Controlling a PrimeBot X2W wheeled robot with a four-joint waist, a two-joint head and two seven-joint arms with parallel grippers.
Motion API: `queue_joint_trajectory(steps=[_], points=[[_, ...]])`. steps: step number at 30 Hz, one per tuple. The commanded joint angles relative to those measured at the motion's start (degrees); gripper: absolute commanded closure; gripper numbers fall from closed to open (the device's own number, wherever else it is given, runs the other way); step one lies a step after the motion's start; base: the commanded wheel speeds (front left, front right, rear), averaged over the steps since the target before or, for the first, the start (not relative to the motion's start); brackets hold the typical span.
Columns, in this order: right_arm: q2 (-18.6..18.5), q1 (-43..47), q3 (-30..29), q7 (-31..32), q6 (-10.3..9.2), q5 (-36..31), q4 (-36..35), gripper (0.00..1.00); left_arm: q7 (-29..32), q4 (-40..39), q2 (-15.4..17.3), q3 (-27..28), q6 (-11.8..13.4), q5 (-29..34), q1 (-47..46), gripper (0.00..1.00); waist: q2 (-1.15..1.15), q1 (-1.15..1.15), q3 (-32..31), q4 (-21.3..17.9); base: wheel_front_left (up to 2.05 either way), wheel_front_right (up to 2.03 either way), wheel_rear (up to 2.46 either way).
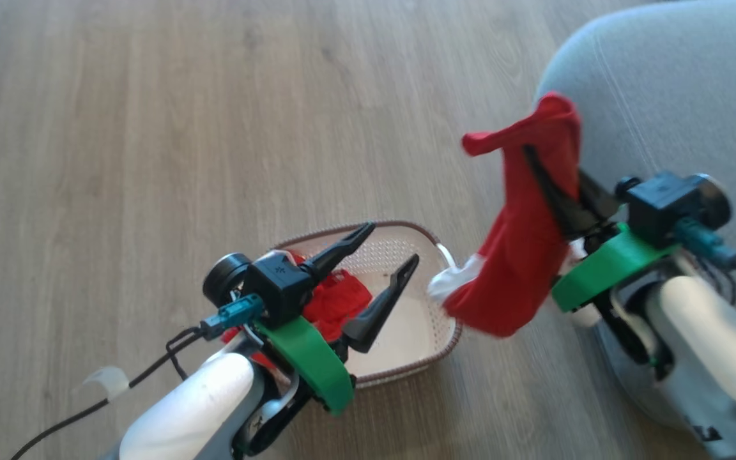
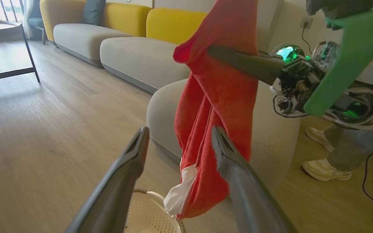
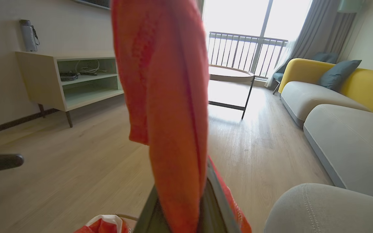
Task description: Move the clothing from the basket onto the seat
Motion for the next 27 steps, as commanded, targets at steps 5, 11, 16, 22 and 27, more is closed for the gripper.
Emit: queue_joint_trajectory(steps=[5, 11, 16, 22, 27], points=[[-0.6, 1.3, -4.4, 2.4, 0.40, 0.2, -5.2, 1.00, -1.4, -0.9, 0.2, 1.8, -0.5, 1.2, -2.9, 0.00, 0.00, 0.00, 3.5, -1.3, 0.00, 0.00, 0.00], [0.5, 0.5, -12.3, 5.2, 0.40, 0.7, -6.5, 1.00, -1.8, -1.1, 0.0, 2.0, -1.1, 1.3, -5.2, 0.00, 0.00, 0.00, 9.3, 0.6, 0.00, 0.00, 0.00], [1.9, -6.0, -20.1, 7.5, 0.40, 0.3, -4.0, 1.00, -2.4, -0.6, 0.5, 2.2, -1.8, 2.0, -7.6, 0.00, 0.00, 0.00, 15.1, 2.5, 0.00, 0.00, 0.00], [2.5, -22.7, -36.0, 13.4, 0.40, -0.4, 2.3, 1.00, -4.2, 1.0, 0.4, 2.9, -2.7, 2.2, -10.8, 0.00, 0.00, 0.00, 21.8, 6.1, 0.00, 0.00, 0.00], [1.6, -37.6, -46.9, 18.4, 0.40, -6.3, 7.4, 1.00, -5.8, 3.0, -1.0, 4.1, -3.1, 1.2, -12.4, 0.00, 0.00, 0.00, 25.9, 10.0, 0.00, 0.00, 0.00]])
